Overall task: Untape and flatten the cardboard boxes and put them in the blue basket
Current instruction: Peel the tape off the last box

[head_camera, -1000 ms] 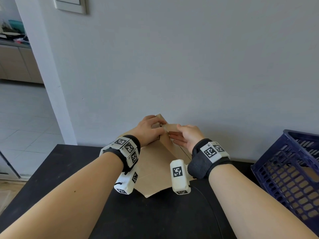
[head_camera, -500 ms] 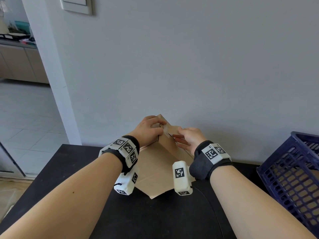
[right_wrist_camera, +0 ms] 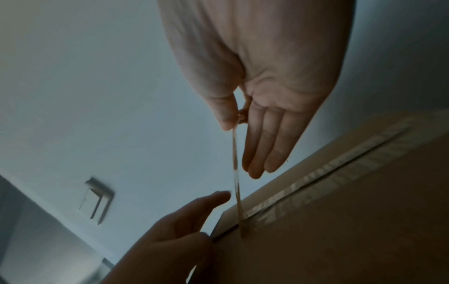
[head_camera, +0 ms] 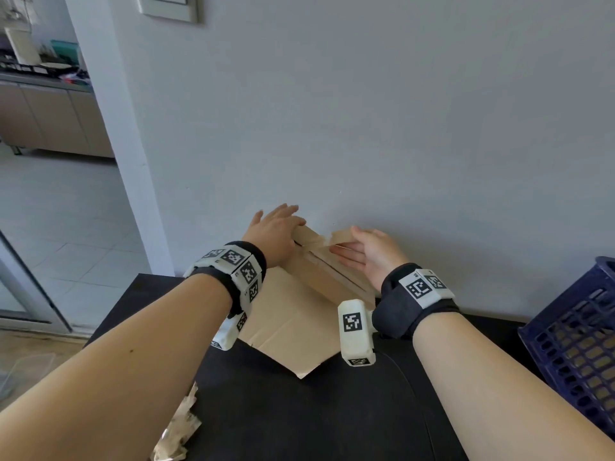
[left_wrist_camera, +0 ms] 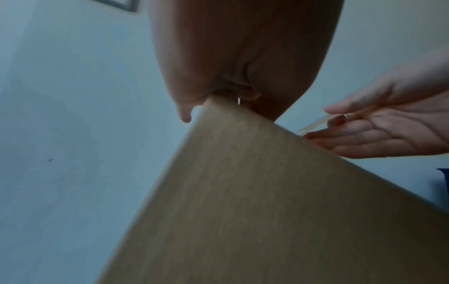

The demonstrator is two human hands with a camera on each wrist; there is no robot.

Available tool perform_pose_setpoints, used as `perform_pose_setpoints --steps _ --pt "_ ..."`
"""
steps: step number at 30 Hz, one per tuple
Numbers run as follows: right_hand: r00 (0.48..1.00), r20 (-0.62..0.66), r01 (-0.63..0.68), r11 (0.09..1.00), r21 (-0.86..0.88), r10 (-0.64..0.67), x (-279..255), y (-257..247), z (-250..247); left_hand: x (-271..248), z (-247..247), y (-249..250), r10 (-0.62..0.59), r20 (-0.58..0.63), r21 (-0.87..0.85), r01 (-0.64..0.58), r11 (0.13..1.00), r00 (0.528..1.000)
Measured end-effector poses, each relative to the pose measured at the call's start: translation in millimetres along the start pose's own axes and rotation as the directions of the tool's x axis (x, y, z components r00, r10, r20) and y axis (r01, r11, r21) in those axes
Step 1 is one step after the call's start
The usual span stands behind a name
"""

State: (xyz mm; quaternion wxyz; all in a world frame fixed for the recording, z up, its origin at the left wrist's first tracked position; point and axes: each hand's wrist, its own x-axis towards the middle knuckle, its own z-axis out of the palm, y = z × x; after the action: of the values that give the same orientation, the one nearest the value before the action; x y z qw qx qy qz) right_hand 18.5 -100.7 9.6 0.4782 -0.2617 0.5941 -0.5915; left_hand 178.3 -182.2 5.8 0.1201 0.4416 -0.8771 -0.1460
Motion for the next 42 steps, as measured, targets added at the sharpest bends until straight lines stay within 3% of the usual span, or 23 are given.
perform_pose_setpoints --steps 2,4,8,11,16,21,29,34,37,42 --pt "1.0 0.021 -0.009 1.0 -0.018 0.009 1 2 7 3 -1 3 0.036 0.056 0.08 -0.041 0.996 0.998" --pt "1.0 0.01 -0.013 0.997 -0.079 0.014 3 7 10 2 2 3 0.03 0.113 0.042 -0.035 0.999 0.993" --pt "0.998 -0.053 0.014 0.959 -0.284 -0.031 8 20 14 2 16 -14 -0.115 0.264 -0.106 0.147 0.983 0.958" --pt "0.992 -0.107 0.021 0.945 -0.326 -0.059 12 27 17 0 27 -29 -0.151 0.346 -0.18 0.223 0.958 0.926" --pt "0.992 -0.124 -0.028 0.929 -0.37 -0.019 20 32 18 -4 39 -37 -0.045 0.324 -0.1 0.082 0.992 0.945" --pt "0.992 -0.116 -0.007 0.895 -0.447 -0.05 18 30 25 2 40 -38 -0.014 0.307 -0.087 0.043 0.995 0.952" --pt "0.995 0.048 0.096 0.649 -0.755 -0.092 7 26 55 0 43 -41 -0.001 0.277 -0.072 0.022 0.997 0.961" --pt "0.998 -0.006 0.044 0.714 -0.699 -0.067 18 29 53 2 45 -43 -0.012 0.272 -0.045 0.025 0.999 0.962" --pt "0.997 0.001 0.053 0.699 -0.714 -0.074 24 29 46 2 45 -44 0.004 0.271 -0.065 0.015 0.998 0.963" --pt "0.998 0.03 0.05 0.47 -0.881 -0.05 14 27 47 2 44 -40 0.015 0.311 -0.054 0.003 0.999 0.95"
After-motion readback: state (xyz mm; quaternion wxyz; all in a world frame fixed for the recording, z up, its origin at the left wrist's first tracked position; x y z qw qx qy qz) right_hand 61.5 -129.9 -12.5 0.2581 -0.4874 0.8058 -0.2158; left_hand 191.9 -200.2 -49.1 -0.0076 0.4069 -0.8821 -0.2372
